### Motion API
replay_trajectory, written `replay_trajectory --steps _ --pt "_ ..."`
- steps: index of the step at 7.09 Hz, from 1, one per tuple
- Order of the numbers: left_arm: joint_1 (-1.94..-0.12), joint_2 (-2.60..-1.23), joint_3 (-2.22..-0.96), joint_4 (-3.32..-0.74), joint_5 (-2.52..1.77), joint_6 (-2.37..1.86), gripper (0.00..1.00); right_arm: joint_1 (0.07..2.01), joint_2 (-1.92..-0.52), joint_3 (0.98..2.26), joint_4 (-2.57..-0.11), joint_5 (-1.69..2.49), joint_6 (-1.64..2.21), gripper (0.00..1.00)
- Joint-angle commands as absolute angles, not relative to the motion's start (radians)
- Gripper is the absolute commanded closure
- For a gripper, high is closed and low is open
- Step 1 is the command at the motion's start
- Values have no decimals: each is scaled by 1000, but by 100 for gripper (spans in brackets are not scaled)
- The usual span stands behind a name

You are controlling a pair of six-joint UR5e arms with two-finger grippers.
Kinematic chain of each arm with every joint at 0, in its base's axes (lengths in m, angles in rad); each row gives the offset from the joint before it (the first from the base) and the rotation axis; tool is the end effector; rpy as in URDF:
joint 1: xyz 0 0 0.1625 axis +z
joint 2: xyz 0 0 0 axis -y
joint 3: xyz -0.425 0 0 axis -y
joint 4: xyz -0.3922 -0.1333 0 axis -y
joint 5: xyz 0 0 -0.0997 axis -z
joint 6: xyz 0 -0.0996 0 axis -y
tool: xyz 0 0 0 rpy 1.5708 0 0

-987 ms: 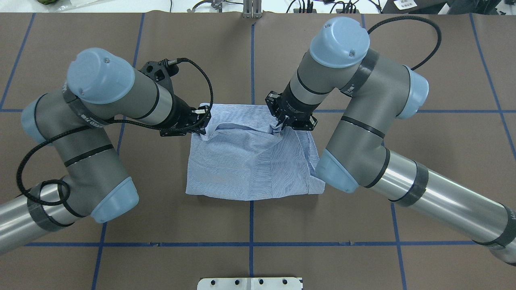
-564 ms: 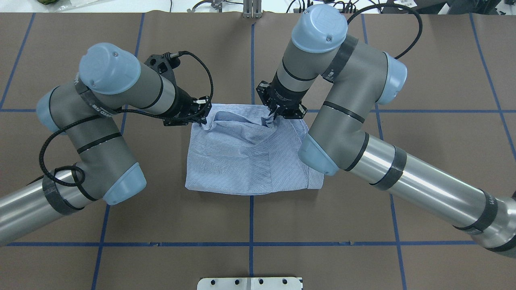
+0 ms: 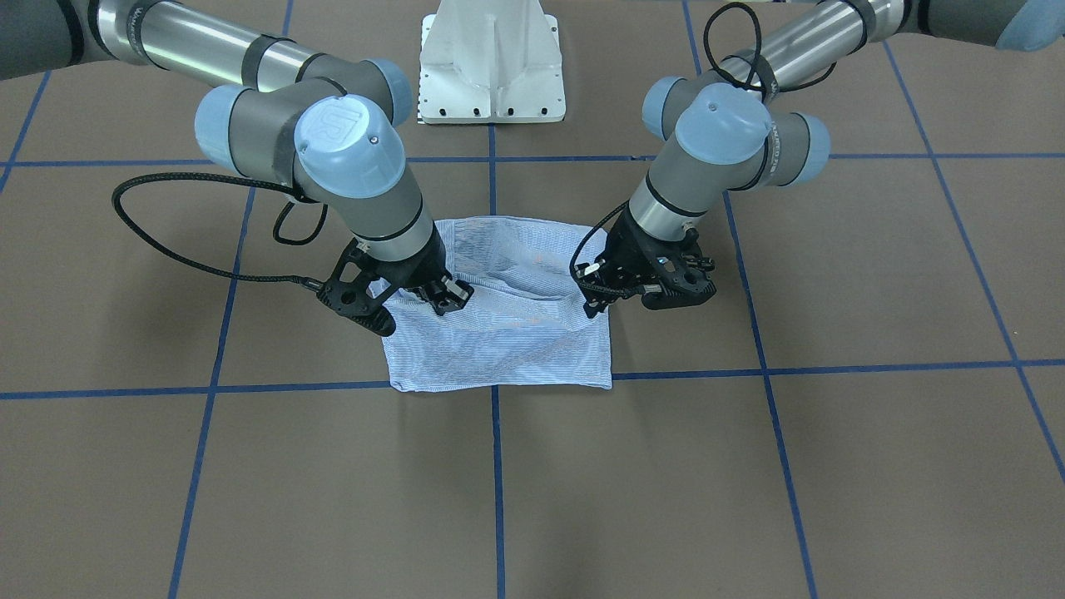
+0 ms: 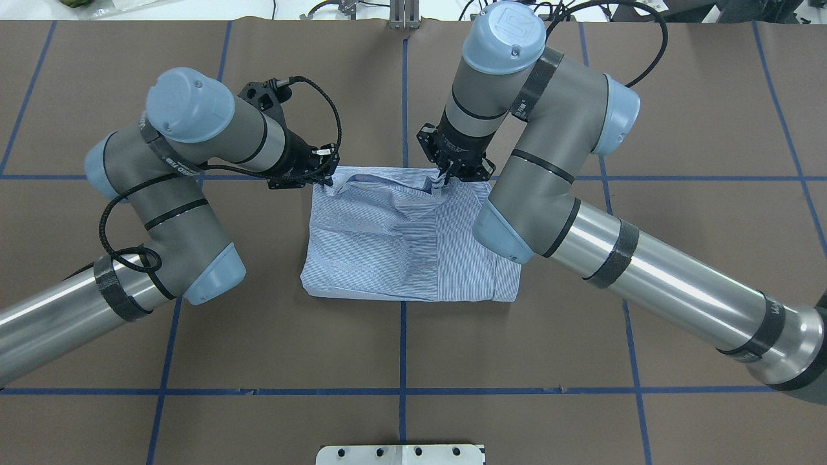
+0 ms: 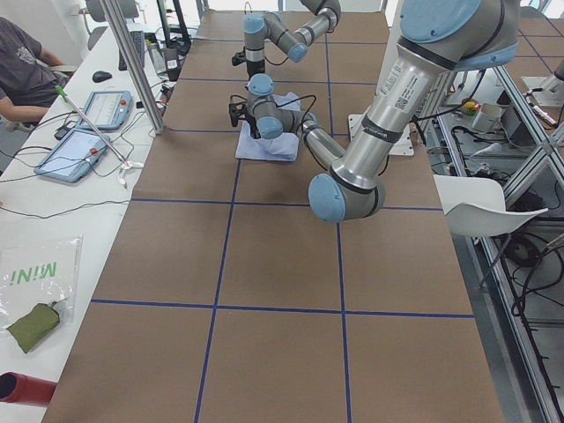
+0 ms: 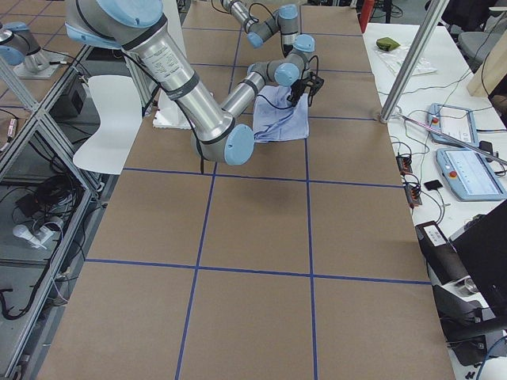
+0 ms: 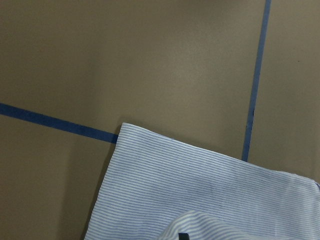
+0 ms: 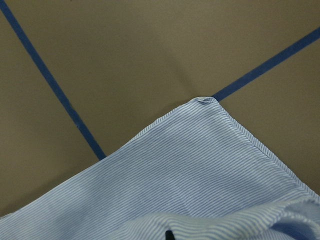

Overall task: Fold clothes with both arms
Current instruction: 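Lay the lifted edge onto the far edge of the shirt with both grippers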

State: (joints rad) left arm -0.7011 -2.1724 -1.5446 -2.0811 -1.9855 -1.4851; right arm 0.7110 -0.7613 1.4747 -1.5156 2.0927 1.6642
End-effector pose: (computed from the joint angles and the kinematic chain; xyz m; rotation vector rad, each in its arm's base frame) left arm 0.4723 -0.5206 0.2538 0.0657 1.1337 -0.3233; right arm -0.5030 -0.5436 0.1918 -0.2470 -0.8762 0.5487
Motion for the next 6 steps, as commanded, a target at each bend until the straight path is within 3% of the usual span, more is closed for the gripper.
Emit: replay_trajectory --steps 1,6 --pt "-703 -2175 -1536 -2089 -1985 -1485 100 712 -761 1460 -1516 2095 1663 100" --pt "-701 -2178 -1536 -2089 -1985 -1485 100 712 -767 1439 -1509 2106 1663 100"
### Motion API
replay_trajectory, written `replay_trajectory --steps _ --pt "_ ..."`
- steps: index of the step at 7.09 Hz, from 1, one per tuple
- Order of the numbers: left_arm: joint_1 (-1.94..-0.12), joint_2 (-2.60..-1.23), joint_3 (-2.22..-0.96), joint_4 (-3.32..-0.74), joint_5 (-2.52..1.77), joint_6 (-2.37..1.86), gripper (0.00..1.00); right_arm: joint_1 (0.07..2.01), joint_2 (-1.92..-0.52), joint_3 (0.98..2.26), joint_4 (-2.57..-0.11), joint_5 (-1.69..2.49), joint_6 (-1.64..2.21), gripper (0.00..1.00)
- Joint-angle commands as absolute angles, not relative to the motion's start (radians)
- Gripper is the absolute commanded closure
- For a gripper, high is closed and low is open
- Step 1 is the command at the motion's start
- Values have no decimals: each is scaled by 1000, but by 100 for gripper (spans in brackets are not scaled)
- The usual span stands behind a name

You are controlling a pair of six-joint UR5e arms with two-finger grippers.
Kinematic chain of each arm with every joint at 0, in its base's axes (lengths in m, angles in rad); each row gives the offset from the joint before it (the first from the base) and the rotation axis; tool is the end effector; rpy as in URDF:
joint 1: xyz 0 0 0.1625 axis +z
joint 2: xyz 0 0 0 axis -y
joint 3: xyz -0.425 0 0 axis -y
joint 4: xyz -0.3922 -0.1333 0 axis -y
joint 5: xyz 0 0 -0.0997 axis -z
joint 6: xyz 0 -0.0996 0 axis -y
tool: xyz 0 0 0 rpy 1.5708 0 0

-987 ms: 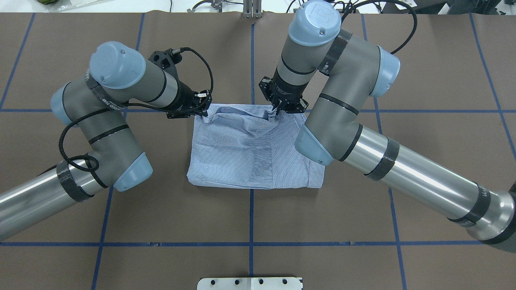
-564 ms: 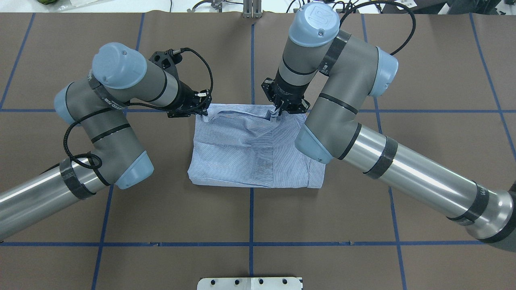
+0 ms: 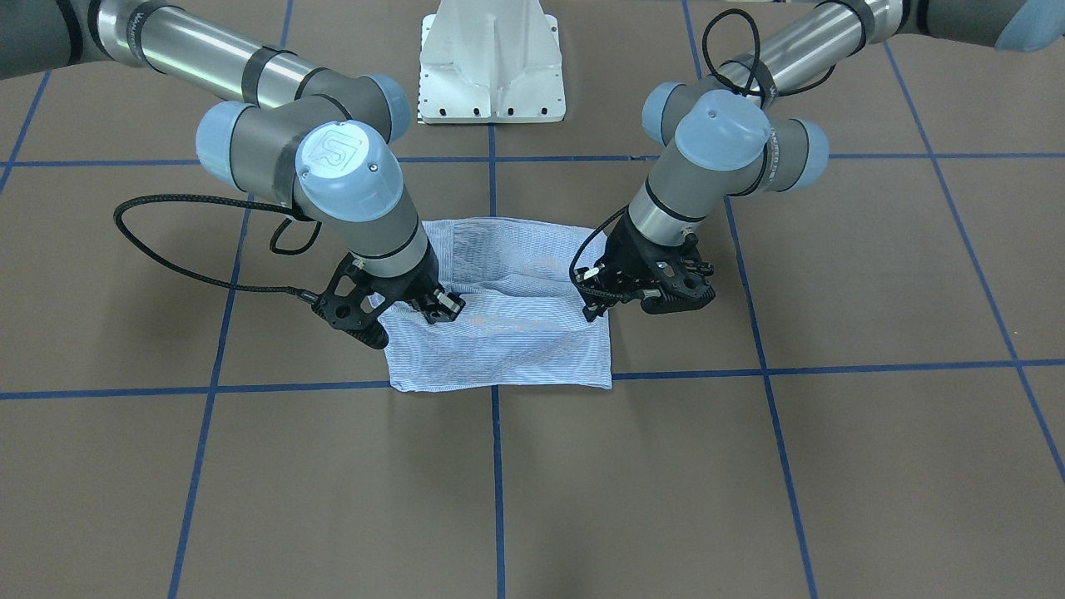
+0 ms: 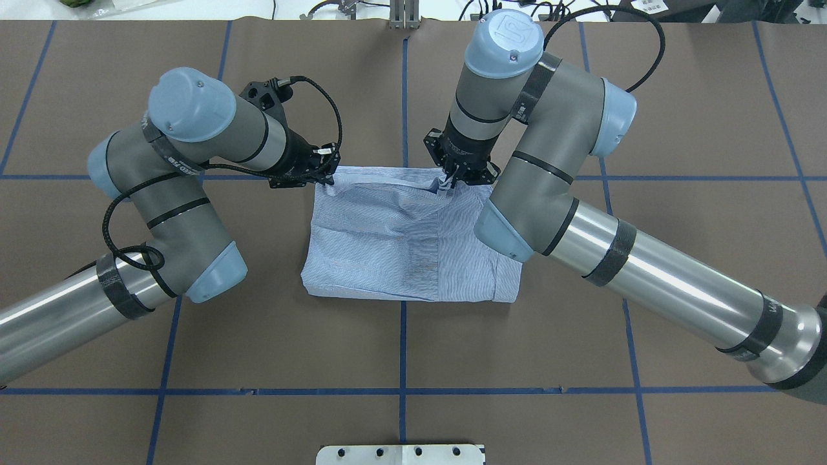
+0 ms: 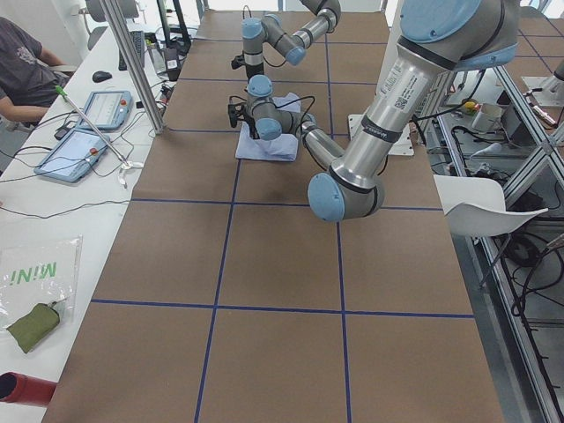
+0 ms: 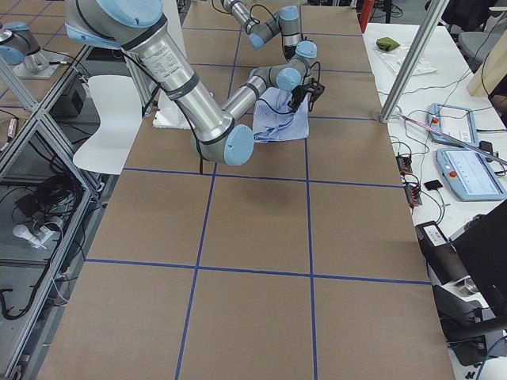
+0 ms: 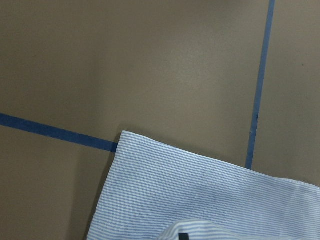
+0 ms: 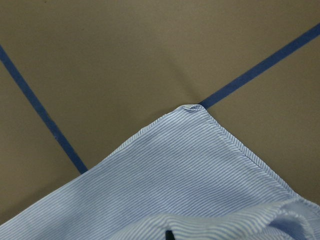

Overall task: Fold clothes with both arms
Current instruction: 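Lay the lifted edge onto the far edge of the shirt with both grippers, then open both grippers and raise them off the folded shirt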

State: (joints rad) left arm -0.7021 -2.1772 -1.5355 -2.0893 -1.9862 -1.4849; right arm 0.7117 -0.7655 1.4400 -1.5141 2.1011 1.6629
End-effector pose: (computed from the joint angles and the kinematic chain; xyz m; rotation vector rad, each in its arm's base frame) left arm 0.4736 -0.5226 0.2535 0.0675 1.1372 -0.3224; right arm -0.5095 -0.5489 0.2094 -0.2679 -0.8444 0.5578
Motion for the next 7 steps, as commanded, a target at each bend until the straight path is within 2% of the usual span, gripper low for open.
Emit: replay_trajectory --steps 1,2,7 --pt "-703 -2178 -1536 -2091 -1985 -1489 87 709 -776 1437 -1461 2105 1663 1" --pt "-703 -2178 -1537 -2092 -1985 -1489 1 710 -787 1433 -1424 2106 1666 0" --pt "-818 -2146 -1554 -2077 -2098 -1451 0 685 -801 1468 -1331 2030 1591 0"
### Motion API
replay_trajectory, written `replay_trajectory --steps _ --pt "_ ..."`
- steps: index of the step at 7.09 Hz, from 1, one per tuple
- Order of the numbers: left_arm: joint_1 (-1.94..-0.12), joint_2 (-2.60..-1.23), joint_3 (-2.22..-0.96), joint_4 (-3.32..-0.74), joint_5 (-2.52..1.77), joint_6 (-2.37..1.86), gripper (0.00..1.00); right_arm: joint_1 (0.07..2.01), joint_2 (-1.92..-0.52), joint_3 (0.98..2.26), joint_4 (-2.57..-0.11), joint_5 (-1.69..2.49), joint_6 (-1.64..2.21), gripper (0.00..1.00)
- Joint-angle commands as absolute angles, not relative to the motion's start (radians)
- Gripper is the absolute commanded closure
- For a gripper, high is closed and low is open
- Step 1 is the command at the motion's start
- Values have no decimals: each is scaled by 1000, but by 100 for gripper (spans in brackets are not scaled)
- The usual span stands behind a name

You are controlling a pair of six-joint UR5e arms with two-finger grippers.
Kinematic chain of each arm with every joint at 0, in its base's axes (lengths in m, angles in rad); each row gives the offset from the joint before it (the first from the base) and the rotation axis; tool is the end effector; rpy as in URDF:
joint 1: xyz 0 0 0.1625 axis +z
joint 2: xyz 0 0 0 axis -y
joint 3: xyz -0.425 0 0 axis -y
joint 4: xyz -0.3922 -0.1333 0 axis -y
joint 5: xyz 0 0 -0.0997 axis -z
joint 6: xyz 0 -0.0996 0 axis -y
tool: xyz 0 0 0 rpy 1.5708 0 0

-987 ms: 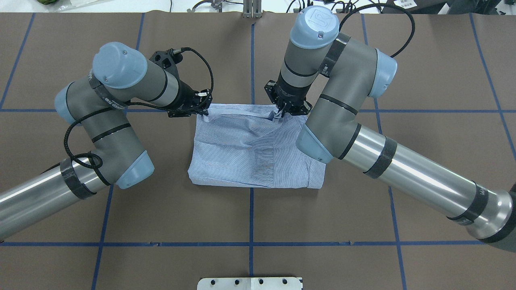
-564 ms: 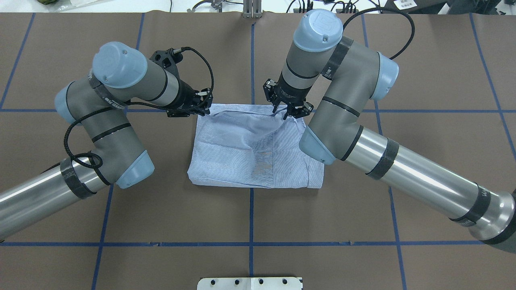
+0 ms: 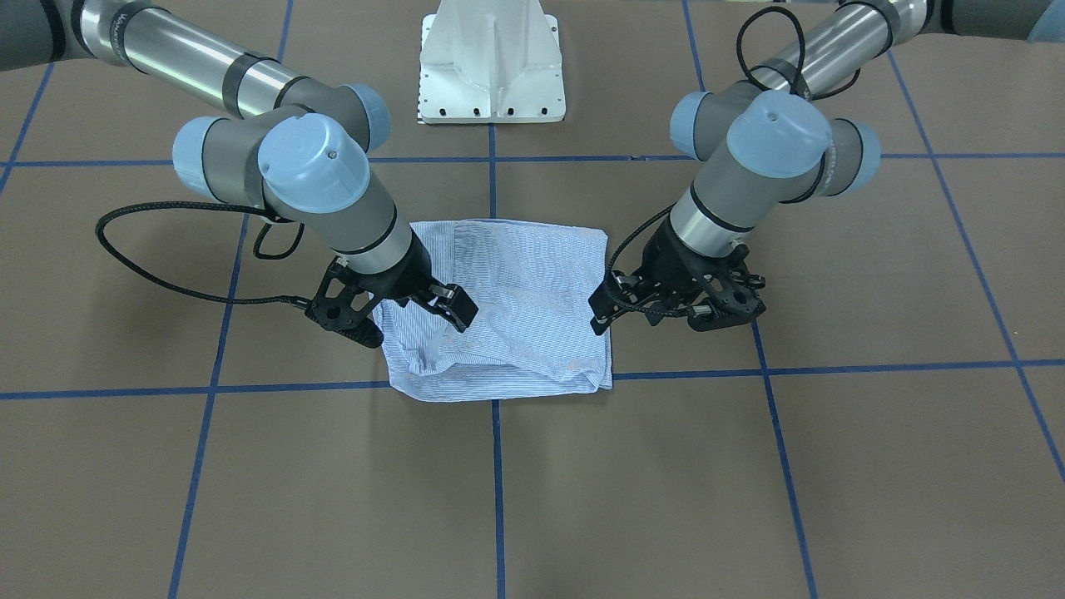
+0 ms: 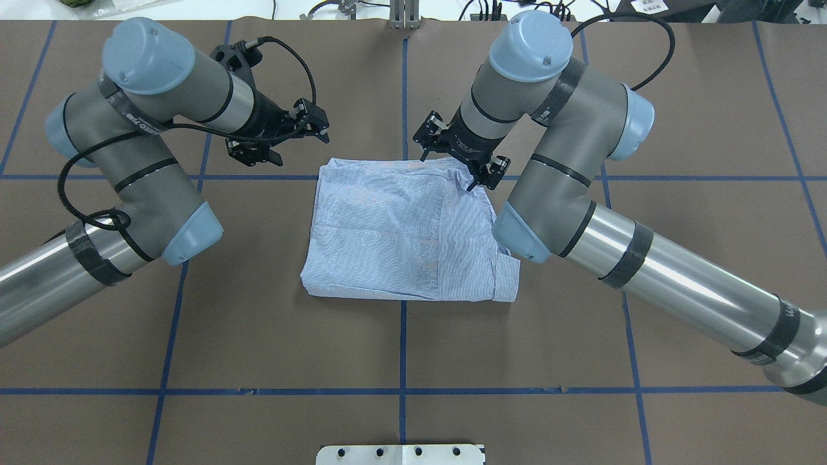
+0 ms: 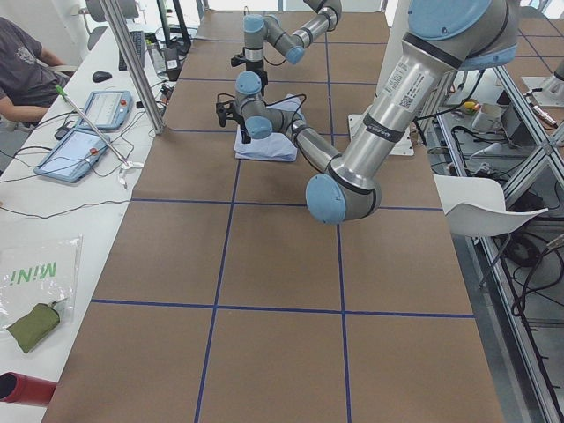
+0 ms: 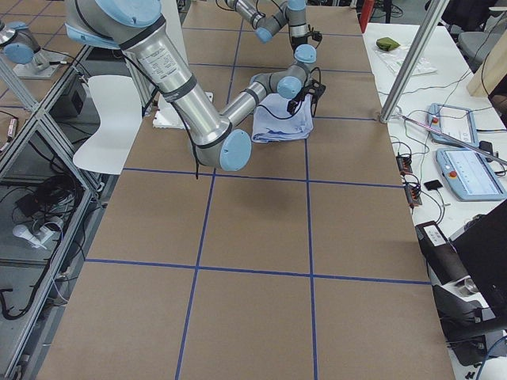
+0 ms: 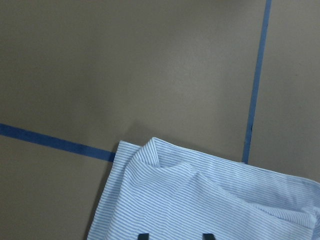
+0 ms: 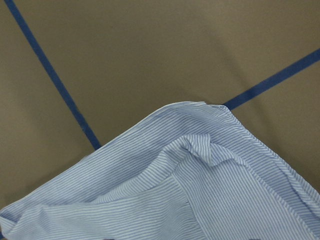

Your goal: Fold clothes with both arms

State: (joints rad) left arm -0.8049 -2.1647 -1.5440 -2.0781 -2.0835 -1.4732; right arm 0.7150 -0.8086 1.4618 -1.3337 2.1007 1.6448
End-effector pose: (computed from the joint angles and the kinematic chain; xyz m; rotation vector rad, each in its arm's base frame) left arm 0.4191 -0.5576 0.2577 0.0422 1.1489 -0.3531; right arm -0.5002 -0.5442 0.2081 -0.1969 -0.9885 0.4864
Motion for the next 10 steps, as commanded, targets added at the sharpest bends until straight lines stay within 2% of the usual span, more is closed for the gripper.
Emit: replay_trajectory --steps 1,3,6,10 --pt "-831 -2129 -1571 -2077 -2098 -1421 0 646 -802 1460 -1333 1966 1463 0" --pt "-868 -2106 -1575 -2077 -2103 -1376 0 602 -798 1425 -1338 1898 1274 0" --pt "-882 -2098 -1574 -2077 -2115 -1373 0 588 -684 1215 -1336 1812 1110 0" --pt "-881 -2094 -1566 -2079 -2117 -1373 0 597 -660 1144 -1318 1623 991 0"
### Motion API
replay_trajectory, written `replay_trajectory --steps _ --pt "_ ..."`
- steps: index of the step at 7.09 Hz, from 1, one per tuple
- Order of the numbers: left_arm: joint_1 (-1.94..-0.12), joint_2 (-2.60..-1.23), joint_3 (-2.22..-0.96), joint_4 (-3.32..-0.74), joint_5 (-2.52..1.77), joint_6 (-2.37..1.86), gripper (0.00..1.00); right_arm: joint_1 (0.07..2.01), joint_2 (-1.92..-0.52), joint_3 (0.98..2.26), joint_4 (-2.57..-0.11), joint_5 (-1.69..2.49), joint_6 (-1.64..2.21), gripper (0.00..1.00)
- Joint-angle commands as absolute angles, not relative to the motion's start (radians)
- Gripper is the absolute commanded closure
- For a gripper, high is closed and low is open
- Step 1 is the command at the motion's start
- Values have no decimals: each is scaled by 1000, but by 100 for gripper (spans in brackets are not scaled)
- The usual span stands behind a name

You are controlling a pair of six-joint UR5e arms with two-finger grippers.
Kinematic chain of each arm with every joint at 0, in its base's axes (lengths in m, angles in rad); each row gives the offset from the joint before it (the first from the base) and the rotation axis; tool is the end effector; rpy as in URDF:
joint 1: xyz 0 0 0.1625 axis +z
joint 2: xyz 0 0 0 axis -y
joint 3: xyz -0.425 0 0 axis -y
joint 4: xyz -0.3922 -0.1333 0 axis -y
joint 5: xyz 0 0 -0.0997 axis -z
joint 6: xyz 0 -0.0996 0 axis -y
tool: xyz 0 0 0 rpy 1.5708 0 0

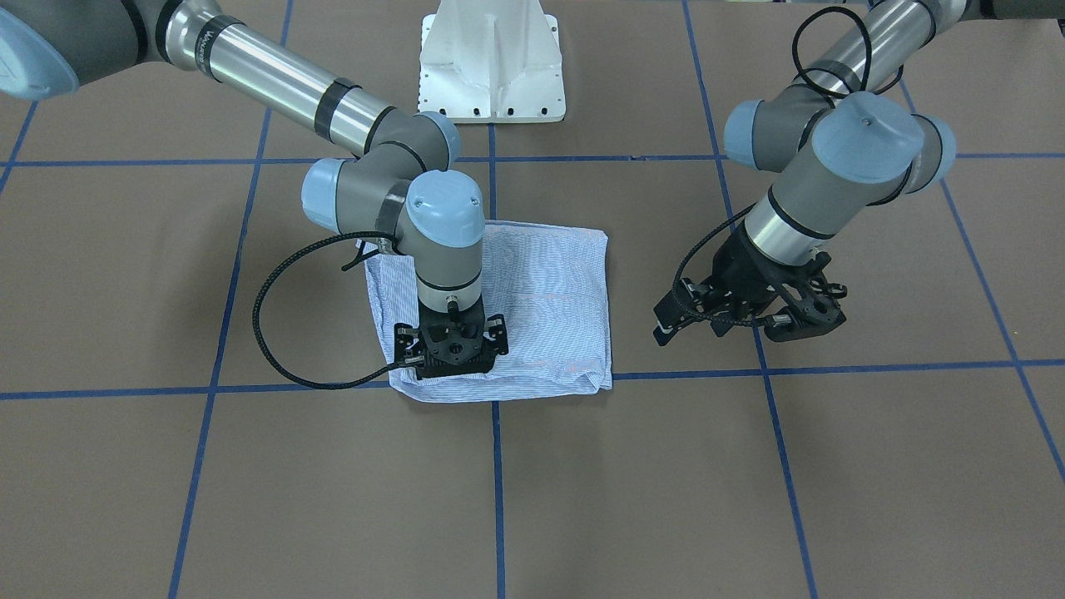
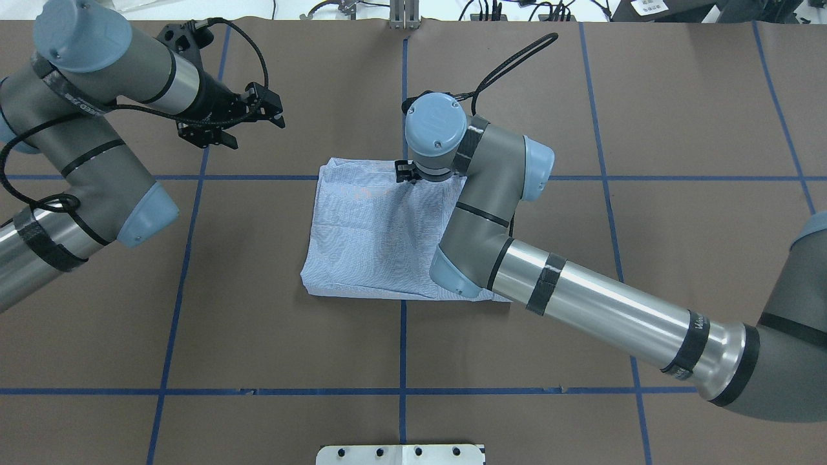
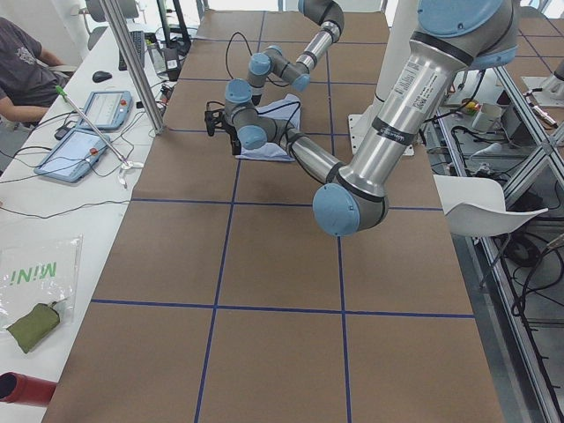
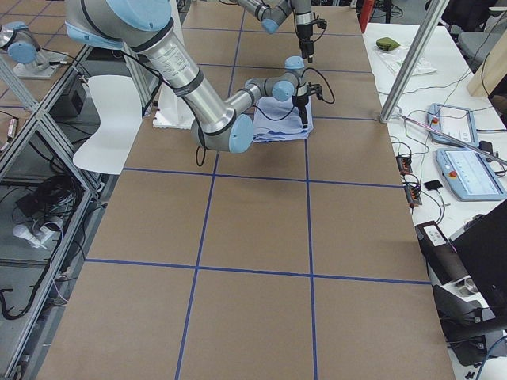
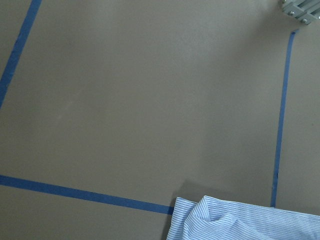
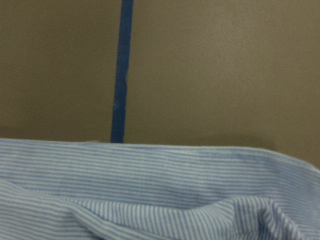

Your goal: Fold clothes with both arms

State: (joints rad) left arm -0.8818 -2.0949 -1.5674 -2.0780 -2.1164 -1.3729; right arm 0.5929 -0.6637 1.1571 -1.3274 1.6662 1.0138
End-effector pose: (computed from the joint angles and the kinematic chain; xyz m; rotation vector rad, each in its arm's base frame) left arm 0.3676 -0.5747 0.2940 0.0892 1.1157 -0.3313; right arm -0.6114 -0.5612 0.2450 0.3239 -0.6673 -0.0009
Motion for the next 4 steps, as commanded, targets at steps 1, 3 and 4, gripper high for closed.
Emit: replay_trajectory --steps 1,3,4 --pt "-881 -2094 -1566 -2079 -2117 -1373 0 601 -660 1144 -1316 1591 979 0" --pt "-894 -2095 -1566 -2079 -2117 -1370 0 647 -658 1153 -1316 1586 944 0" --pt "-913 -2092 -1569 -2077 -2121 -1330 0 687 -658 1158 -1316 1601 908 0"
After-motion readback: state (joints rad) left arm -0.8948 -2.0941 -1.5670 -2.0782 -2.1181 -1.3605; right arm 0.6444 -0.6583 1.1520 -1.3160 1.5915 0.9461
